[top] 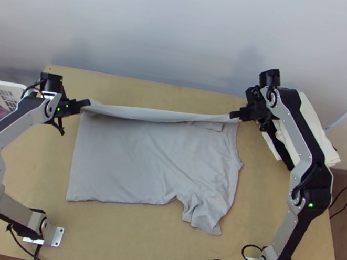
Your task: Fold the t-shirt
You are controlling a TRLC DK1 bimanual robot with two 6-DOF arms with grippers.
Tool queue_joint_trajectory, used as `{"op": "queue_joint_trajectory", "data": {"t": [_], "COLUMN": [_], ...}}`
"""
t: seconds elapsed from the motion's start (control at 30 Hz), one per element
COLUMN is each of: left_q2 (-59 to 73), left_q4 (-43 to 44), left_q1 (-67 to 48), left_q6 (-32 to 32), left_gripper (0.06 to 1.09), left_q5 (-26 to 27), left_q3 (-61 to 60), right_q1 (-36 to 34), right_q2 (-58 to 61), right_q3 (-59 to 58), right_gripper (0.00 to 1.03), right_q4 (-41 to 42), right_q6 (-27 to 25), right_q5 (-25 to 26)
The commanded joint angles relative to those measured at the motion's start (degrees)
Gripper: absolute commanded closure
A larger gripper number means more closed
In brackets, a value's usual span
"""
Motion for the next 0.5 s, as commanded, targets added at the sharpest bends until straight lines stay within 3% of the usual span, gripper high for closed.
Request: {"op": "queue_joint_trajectory", "data": {"t": [0.0,0.47], "left_q2": [-2.42,-4.80], "left_q4": [0.97,2.46], "left_q1": [0.32,0.32], "left_q6": [0.51,0.69], "left_gripper": [1.05,1.05], "left_q5": [0.09,0.01], "left_q3": [-3.36,-9.25], "right_q1": [0.36,1.24], "right_q2": [-3.21,-6.29], "right_q3": [-3.25,-15.46], "right_gripper": [1.00,1.00], "right_q4": [-0.88,2.55], "right_q6": [-0.56,-0.04], "right_q5": [0.45,0.54]}}
